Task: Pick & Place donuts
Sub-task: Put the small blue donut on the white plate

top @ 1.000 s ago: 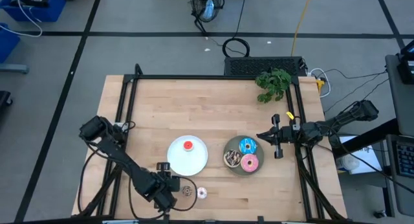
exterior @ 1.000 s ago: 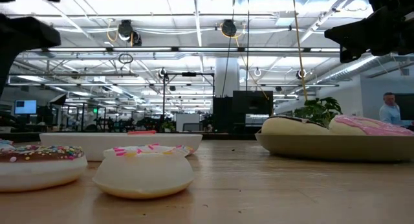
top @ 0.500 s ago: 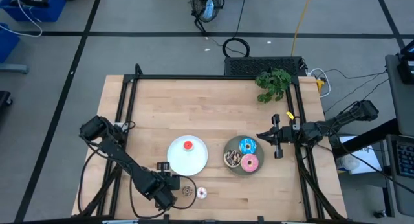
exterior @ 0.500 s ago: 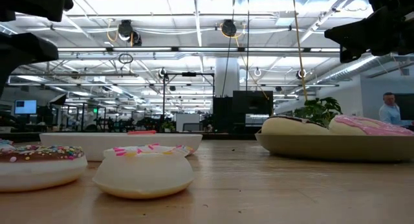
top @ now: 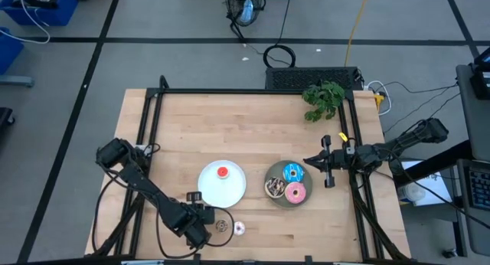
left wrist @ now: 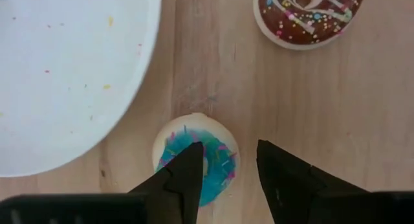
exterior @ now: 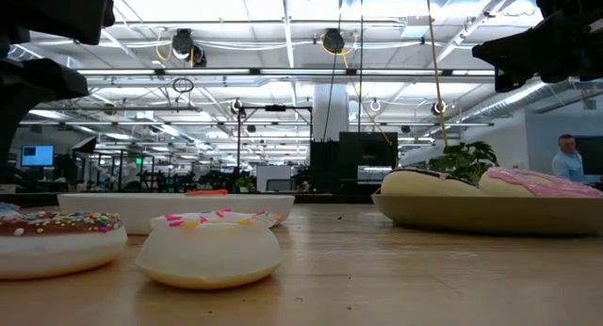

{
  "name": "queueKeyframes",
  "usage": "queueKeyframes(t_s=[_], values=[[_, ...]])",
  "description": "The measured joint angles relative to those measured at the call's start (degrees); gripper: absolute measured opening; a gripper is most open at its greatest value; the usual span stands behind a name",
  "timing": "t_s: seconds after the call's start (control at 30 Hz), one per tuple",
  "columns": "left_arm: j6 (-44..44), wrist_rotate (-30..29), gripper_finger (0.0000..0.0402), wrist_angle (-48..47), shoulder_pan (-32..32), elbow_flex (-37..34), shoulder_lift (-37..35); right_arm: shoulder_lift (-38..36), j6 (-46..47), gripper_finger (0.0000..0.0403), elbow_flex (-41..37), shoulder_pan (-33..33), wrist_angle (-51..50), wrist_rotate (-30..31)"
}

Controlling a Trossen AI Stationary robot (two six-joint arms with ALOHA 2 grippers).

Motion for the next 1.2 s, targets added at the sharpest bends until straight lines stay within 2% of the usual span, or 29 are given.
queueKeyframes(t_s=[0.57,0.8,0.97,1.07,1.2], values=[[-2.4,0.9,0.015,-2.5,0.1,0.0,0.0,0.0,0.0,0.0,0.0,0.0,0.0,0.0],[-2.5,1.7,0.015,6.7,0.2,-5.0,-0.2,0.0,0.0,0.0,0.0,0.0,0.0,0.0],[-2.9,1.7,0.0148,7.8,0.2,-7.1,-0.4,0.0,-0.1,0.0,0.0,0.0,0.0,0.0],[-1.2,2.1,0.0133,7.7,0.2,-7.0,-0.3,0.0,-0.1,0.0,0.0,0.0,0.0,0.0],[2.2,3.1,0.0074,5.6,0.2,-5.0,-0.1,0.0,-0.1,0.0,0.0,0.0,0.0,0.0]])
